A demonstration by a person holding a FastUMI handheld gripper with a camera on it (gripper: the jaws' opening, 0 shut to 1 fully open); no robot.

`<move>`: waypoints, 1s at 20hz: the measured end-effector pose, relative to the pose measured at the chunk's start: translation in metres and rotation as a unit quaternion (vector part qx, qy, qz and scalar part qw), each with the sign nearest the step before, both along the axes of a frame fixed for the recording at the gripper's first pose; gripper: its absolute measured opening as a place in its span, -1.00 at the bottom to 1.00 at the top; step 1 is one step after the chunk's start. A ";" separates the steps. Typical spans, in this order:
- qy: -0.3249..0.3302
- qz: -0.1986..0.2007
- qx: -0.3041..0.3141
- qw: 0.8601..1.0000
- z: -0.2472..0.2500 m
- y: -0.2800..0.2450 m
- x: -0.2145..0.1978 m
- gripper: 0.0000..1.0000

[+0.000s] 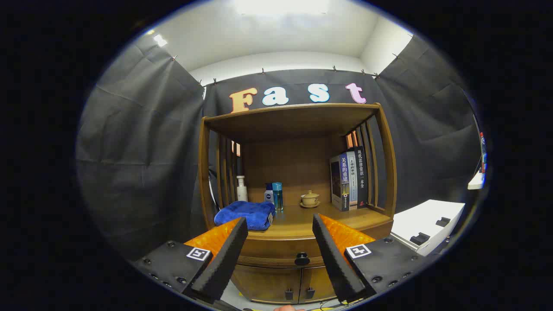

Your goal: Pull open the drawer, take out the items inside it, and place them on the countertop above the cabinet.

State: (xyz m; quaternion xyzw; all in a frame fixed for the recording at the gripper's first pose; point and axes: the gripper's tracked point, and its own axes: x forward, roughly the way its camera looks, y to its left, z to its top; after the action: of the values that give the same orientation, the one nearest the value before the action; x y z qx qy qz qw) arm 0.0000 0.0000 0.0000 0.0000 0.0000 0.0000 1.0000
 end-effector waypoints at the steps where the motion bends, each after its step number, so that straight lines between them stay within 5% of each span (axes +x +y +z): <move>1: 0.000 0.000 0.000 1.000 0.000 0.000 0.000 0.96; 20: -0.002 -0.002 -0.002 1.000 0.001 -0.001 0.000 0.96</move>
State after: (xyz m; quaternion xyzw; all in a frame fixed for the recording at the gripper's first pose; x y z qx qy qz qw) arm 0.0000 -0.0010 0.0010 -0.0019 -0.0024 -0.0017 1.0000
